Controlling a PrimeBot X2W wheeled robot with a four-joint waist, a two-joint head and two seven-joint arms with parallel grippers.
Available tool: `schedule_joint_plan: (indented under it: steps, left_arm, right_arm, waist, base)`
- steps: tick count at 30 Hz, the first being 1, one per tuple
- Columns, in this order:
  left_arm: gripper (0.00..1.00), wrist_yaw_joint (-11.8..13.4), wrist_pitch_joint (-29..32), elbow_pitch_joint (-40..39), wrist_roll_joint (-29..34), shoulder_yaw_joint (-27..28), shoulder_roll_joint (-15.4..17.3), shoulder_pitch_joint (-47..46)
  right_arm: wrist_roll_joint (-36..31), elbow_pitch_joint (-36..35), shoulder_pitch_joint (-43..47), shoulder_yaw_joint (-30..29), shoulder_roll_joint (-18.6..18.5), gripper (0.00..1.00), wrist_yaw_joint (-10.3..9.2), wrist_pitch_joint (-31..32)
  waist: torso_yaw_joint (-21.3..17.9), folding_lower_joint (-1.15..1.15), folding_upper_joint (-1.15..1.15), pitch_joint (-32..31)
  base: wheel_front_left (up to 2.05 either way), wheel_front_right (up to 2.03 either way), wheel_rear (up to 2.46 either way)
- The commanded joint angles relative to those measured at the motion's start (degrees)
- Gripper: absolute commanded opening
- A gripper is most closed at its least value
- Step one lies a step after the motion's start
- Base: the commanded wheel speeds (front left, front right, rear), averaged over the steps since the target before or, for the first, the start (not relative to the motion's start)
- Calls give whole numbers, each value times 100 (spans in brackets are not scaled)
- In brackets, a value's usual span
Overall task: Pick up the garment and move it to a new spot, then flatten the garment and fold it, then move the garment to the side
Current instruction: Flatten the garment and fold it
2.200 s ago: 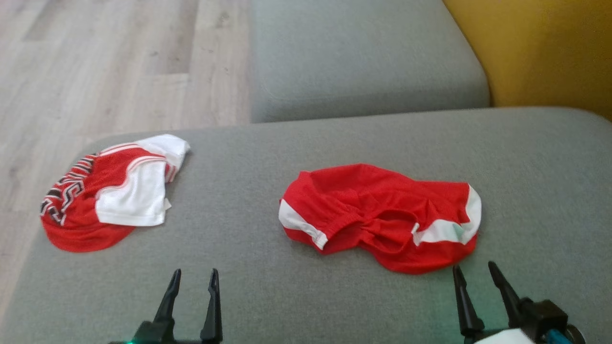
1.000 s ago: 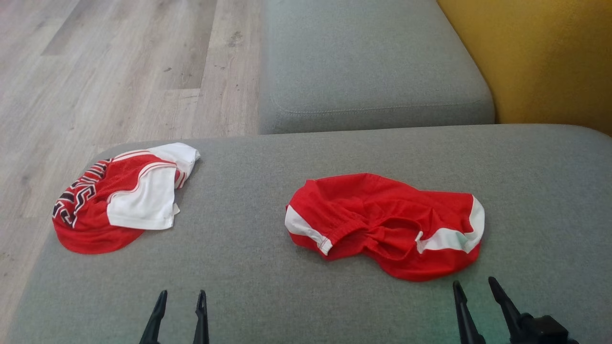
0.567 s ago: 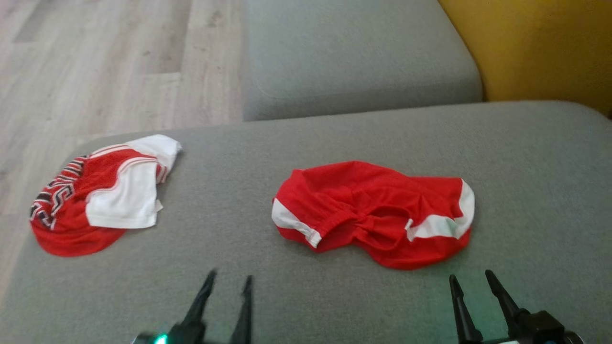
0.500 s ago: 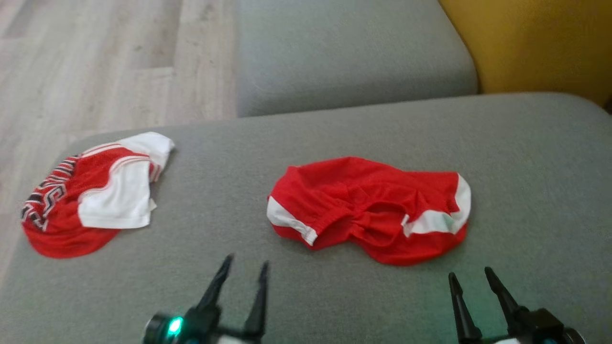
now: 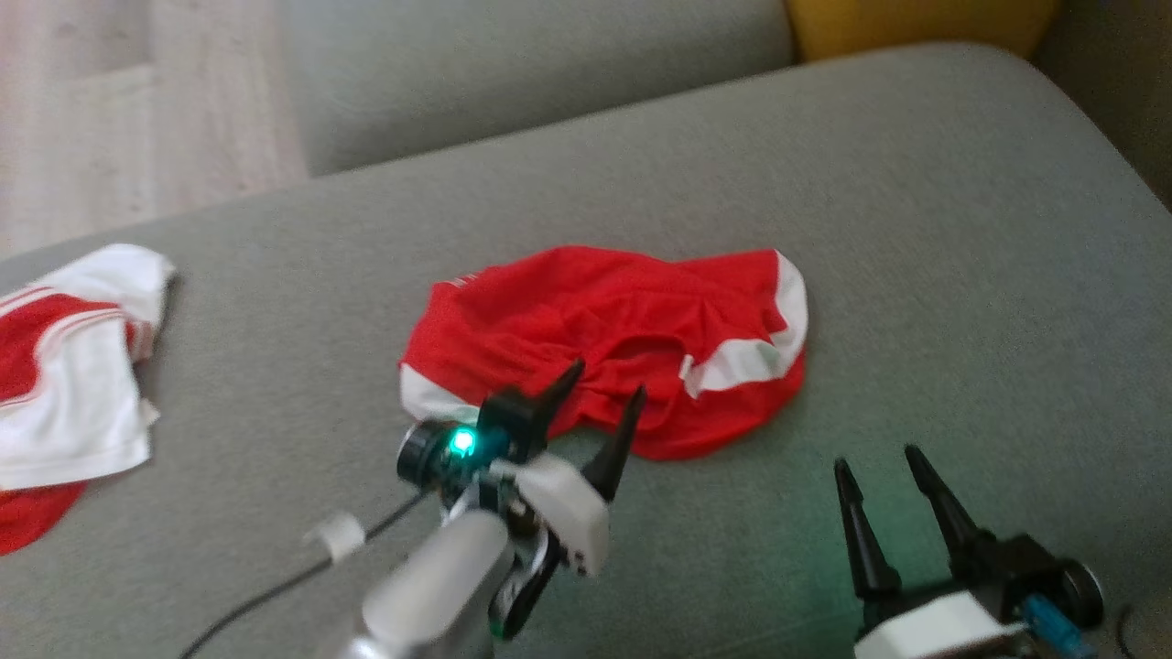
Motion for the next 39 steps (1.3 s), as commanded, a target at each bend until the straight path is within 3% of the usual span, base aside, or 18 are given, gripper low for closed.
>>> schedule_joint_plan:
  steps: [1, 13, 22, 24, 25, 26, 29, 31, 39]
  left_arm:
    - [100, 37, 43, -66, -156, 67, -3, -424]
    - [100, 52, 599, 775, -1987, -929, -3, -1543]
    - [100, -37, 447, 1415, -2542, -1365, -3, -1954]
    - [87, -41, 416, 1522, -2616, -1472, -3, -2005]
    - [66, -34, 389, 1576, -2624, -1537, -3, -2037]
    - [52, -31, 361, 1628, -2644, -1590, -3, -2060]
    - [39, -44, 332, 1719, -2692, -1699, -3, -2099]
    - [0, -81, 310, 1773, -2727, -1815, -3, -2150]
    - [0, -435, -354, 1367, -2961, -2024, -3, -2621]
  right_arm:
    - [-1, -205, -391, 183, -33, 100, 39, -36]
    - [113, -180, -696, 298, -33, 100, 39, -36]
    - [172, -151, -765, 361, -33, 100, 39, -36]
    - [185, -148, -785, 375, -33, 100, 39, -36]
    - [193, -152, -793, 382, -33, 100, 39, -36]
    - [201, -154, -803, 388, -33, 100, 39, -36]
    - [216, -157, -821, 390, -33, 100, 39, -36]
    - [233, -160, -835, 369, -33, 100, 39, -36]
    - [215, -140, -723, 141, -33, 100, 39, -36]
  waist:
    - [-337, -1, 0, 310]
    - [-1042, -1, 0, 823]
    - [-1289, -1, 0, 971]
    - [-1336, -1, 0, 1006]
    - [-1358, -1, 0, 1025]
    - [-1378, -1, 0, 1046]
    - [-1404, -1, 0, 1085]
    - [-1403, -1, 0, 1122]
    - [-1086, -1, 0, 806]
  base:
    - [0, 0, 0]
    - [0, 0, 0]
    - [0, 0, 0]
    - [0, 0, 0]
    - [0, 0, 0]
    - [0, 0, 0]
    - [0, 0, 0]
    - [0, 0, 0]
    - [0, 0, 0]
